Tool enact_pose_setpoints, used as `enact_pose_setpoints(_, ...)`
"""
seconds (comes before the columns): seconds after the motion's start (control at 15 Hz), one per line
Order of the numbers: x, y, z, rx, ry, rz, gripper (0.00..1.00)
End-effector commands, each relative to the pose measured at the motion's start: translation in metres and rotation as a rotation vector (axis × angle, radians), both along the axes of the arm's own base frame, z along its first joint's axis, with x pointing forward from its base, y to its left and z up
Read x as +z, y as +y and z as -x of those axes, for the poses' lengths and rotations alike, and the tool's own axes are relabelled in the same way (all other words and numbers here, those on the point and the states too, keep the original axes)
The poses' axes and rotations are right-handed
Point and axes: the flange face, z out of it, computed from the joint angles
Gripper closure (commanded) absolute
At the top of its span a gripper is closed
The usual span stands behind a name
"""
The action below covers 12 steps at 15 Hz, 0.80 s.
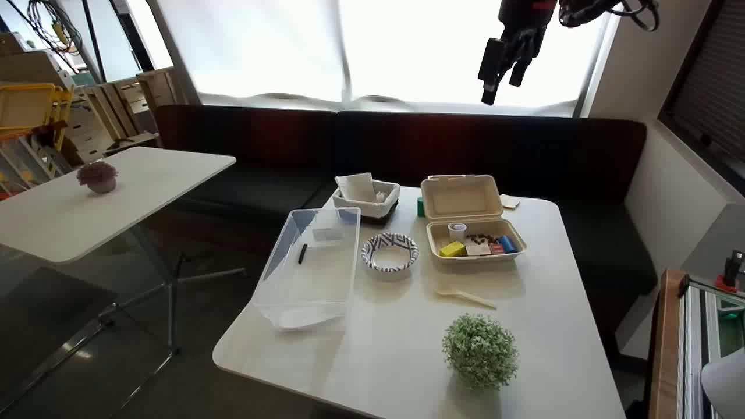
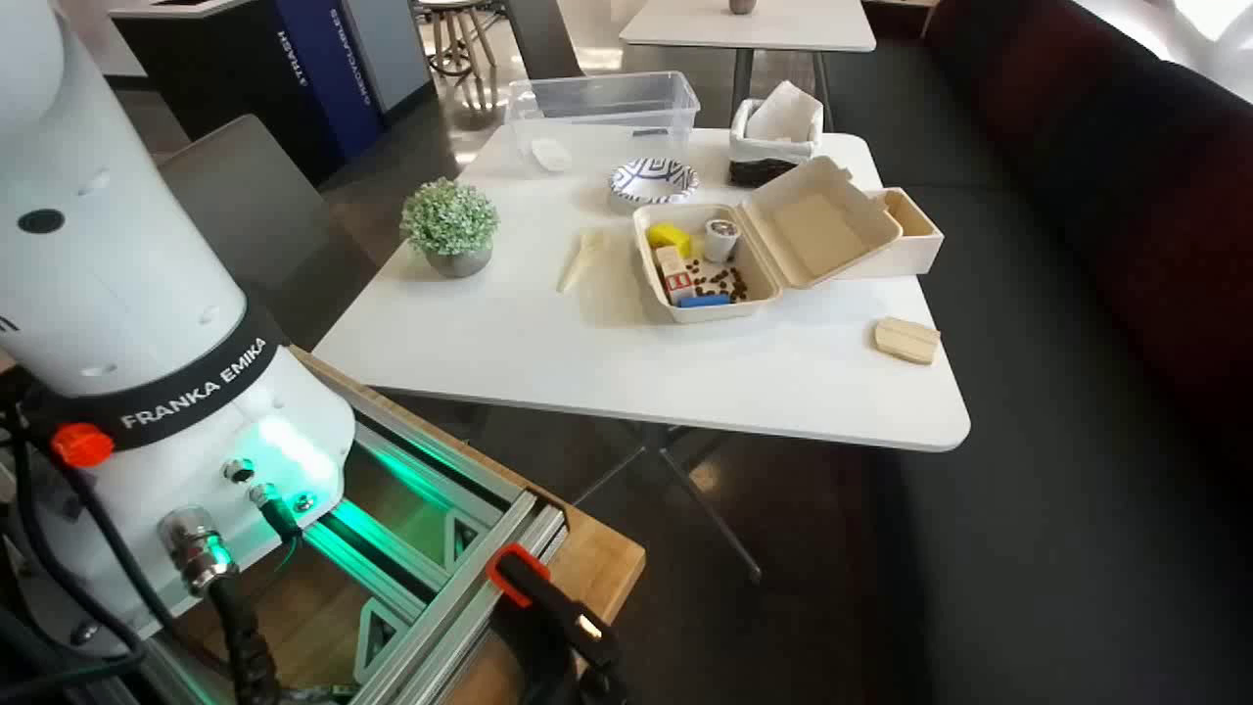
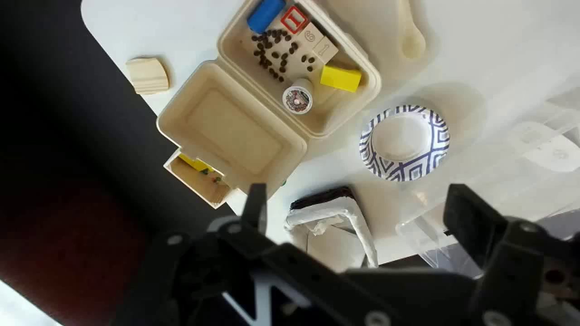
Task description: Use the plastic spoon to move some of the beans from the takeaway pack to the white plate
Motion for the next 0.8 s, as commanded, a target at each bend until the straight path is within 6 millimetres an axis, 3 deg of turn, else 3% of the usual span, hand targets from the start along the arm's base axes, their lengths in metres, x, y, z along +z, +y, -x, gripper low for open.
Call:
enact_pose_setpoints(0.0, 0.001, 0.0, 0.0, 0.0, 0.001, 0.0, 0.0)
enact_pose_setpoints(0.53, 0.001, 0.0, 0.0, 0.0, 0.001, 0.0, 0.0)
enact_pose_setpoints(0.73, -0.025, 0.019, -0.001, 0.054, -0.028, -0.032, 0.0)
